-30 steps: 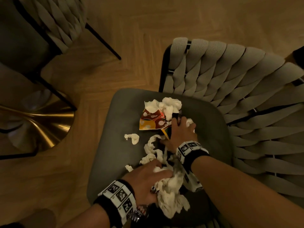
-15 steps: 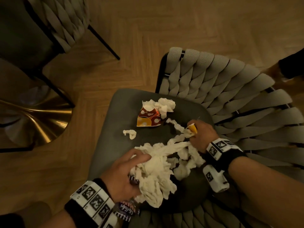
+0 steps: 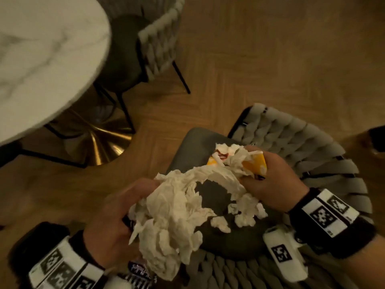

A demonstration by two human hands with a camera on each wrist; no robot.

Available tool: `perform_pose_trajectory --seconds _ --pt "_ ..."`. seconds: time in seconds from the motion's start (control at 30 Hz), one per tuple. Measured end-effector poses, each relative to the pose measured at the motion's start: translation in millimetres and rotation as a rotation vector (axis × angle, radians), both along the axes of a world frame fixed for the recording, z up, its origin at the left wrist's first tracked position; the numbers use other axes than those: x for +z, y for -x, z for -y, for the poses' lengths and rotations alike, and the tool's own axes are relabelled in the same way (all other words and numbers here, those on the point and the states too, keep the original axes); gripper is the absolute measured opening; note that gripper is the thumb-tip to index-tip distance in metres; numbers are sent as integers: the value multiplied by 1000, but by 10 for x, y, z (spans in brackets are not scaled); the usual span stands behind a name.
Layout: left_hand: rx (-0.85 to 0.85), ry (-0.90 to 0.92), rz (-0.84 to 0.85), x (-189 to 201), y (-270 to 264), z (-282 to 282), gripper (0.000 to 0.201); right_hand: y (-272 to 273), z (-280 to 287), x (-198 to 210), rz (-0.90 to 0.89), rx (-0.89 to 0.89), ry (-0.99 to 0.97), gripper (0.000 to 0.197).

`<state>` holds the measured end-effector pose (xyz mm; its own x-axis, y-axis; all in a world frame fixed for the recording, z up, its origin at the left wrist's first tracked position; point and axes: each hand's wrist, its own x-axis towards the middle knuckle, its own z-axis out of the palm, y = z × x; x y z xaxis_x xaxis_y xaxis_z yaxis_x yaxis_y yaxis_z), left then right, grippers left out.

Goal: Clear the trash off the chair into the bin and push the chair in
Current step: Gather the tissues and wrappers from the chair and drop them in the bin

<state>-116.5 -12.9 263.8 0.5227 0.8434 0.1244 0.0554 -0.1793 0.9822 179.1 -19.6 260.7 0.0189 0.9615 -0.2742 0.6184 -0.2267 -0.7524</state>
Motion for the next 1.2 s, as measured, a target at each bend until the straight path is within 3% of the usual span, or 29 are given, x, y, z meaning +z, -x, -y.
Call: perform_pose_trajectory --seconds 0.1,0.17,0.2,0.23,0.27,0.33,0.4,0.43,0.53,0.67,0.8,0.83,0.97,1.2 --pt "195 69 55 172 670 174 19 717 -123 328 -55 123 -29 24" --pt "256 180 69 245 1237 304 20 1267 -186 439 -49 209 -42 27" --pt "279 204 -6 308 1441 393 25 1569 -209 464 -45 249 -45 32" --pt "326 180 -82 345 1642 528 50 1893 -223 463 -33 282 -43 34" --pt "307 238 -55 403 1884 639 62 2229 -220 438 -28 307 -33 35" --pt "364 290 30 310 2490 832 50 2911 -189 326 -48 347 28 37" --pt "592 199 -89 129 3150 994 43 3619 -128 151 -74 347 134 38" --pt "586 225 -212 25 3438 1102 48 3969 -94 40 -74 336 183 42" --pt "597 205 -387 -365 4331 1417 57 4977 13 -387 -50 342 270 48" --pt "685 314 -437 -926 5123 1646 68 6071 48 -1013 -51 397 336 45" --pt "781 446 -481 -1802 5715 1674 76 6924 -29 -1840 -42 447 335 41" --pt "807 438 -531 -1887 5748 1628 77 7006 -53 -1944 -44 443 322 42" --pt "1027 427 -694 -2869 5948 1600 76 7487 -71 -3046 -55 476 330 45" --pt "1149 466 -704 -4193 5926 1619 70 7831 97 -4668 -14 608 307 50"
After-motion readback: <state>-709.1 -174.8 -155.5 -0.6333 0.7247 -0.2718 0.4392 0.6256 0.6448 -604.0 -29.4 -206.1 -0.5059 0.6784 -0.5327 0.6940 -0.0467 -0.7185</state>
